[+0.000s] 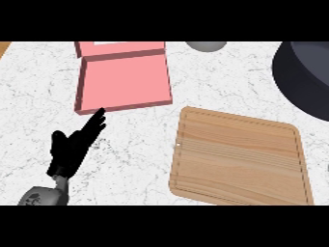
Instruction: Pick the lemon from the cutting board and place it in the pot
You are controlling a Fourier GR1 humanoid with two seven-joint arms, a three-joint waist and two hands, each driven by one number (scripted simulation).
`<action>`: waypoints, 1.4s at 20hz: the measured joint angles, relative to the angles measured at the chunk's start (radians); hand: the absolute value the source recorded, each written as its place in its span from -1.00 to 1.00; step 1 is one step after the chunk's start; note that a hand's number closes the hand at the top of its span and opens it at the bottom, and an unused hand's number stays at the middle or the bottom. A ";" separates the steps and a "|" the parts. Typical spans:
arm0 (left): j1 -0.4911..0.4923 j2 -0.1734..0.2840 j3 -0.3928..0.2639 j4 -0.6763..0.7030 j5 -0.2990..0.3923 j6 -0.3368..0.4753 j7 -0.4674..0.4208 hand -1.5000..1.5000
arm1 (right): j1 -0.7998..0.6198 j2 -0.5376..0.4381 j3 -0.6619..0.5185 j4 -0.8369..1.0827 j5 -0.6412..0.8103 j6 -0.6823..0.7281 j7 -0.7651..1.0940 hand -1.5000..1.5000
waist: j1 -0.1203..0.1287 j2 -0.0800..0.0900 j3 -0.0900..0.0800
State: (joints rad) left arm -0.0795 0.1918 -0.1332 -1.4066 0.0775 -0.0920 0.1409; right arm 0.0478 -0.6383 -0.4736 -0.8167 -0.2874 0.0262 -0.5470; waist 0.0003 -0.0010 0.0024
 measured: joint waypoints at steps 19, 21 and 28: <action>-0.013 -0.018 0.026 0.009 -0.022 -0.022 0.017 0.00 | -0.147 -0.230 0.104 -0.291 0.262 -0.250 0.444 1.00 | 0.005 -0.001 -0.002; -0.012 -0.025 0.024 0.018 -0.031 -0.020 -0.003 0.00 | -0.198 -0.257 0.137 -0.310 0.293 -0.243 0.525 1.00 | 0.007 -0.001 -0.001; -0.027 -0.041 0.019 0.023 -0.038 -0.029 -0.002 0.00 | -0.452 -0.312 0.269 -0.153 0.419 -0.165 0.665 1.00 | 0.029 0.003 0.000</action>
State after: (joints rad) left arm -0.1064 0.1508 -0.1141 -1.3834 0.0393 -0.1206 0.1385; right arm -0.4045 -0.9502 -0.2043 -0.9695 0.1313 -0.1389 0.1182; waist 0.0294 0.0019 0.0022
